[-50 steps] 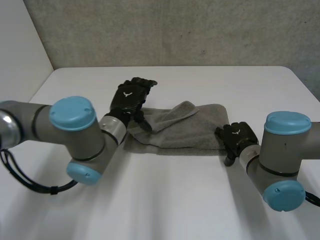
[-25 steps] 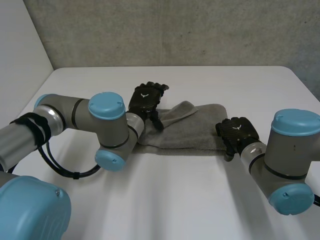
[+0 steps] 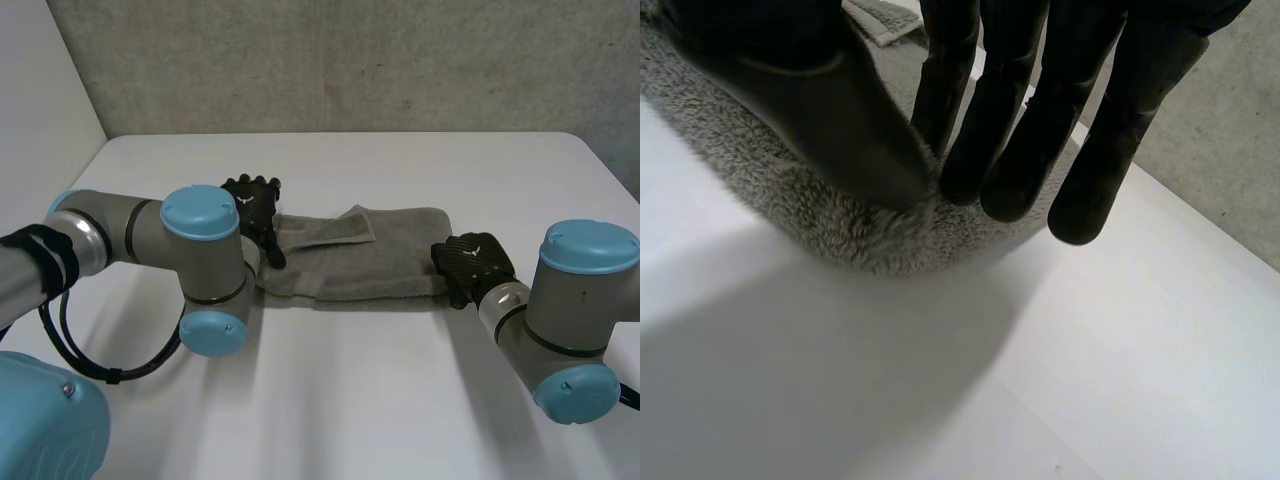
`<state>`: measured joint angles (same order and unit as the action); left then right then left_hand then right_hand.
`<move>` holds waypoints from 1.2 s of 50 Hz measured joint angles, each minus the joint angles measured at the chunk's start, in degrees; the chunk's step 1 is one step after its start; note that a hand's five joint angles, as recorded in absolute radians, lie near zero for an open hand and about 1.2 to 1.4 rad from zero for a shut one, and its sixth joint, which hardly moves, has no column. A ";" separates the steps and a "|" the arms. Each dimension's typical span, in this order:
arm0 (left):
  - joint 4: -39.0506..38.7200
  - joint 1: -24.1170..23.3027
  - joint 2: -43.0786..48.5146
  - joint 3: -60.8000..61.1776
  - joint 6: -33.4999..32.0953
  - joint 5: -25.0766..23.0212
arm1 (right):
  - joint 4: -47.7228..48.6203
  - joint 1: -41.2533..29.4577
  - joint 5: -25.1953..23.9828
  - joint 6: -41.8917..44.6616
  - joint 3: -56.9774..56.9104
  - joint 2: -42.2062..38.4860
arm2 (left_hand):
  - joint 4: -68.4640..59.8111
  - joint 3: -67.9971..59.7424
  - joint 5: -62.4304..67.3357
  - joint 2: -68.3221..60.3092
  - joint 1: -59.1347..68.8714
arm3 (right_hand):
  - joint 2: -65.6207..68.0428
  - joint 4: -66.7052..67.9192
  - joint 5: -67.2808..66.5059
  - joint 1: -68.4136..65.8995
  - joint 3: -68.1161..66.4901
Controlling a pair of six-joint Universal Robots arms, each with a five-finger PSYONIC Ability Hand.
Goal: Fold the towel.
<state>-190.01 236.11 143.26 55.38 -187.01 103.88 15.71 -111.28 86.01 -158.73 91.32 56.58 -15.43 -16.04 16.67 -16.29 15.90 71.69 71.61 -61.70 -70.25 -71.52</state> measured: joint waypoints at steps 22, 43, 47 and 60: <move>-0.24 -0.48 -9.36 14.69 0.66 2.06 | -11.13 2.50 -8.21 2.03 3.47 8.20 | 0.00 0.00 0.00 0.00 0.00 | 4.78 5.08 -4.99 -2.81 -5.12; 1.10 -6.71 -21.16 24.21 9.36 1.59 | -22.13 13.63 -13.35 16.72 -0.82 16.06 | 0.12 0.38 -2.08 0.28 -0.17 | 5.04 5.09 -5.28 -4.13 -5.10; 1.23 -5.94 -24.57 25.74 9.87 1.31 | -23.79 4.80 -12.99 13.99 -7.27 15.38 | 0.12 0.65 -2.50 0.33 -0.31 | 5.06 5.09 -5.28 -4.13 -5.10; 1.01 0.18 -32.80 29.10 13.03 1.04 | -24.77 -23.59 -6.82 9.14 -16.43 3.75 | 0.12 0.93 -3.03 0.62 -0.49 | -18.02 -16.22 16.99 18.36 16.45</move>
<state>-189.00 236.29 110.46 84.47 -173.98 104.92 -9.06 -134.88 79.19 -149.60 74.89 60.32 -15.31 -15.11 13.65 -15.67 15.41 53.67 55.39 -44.71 -51.89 -55.07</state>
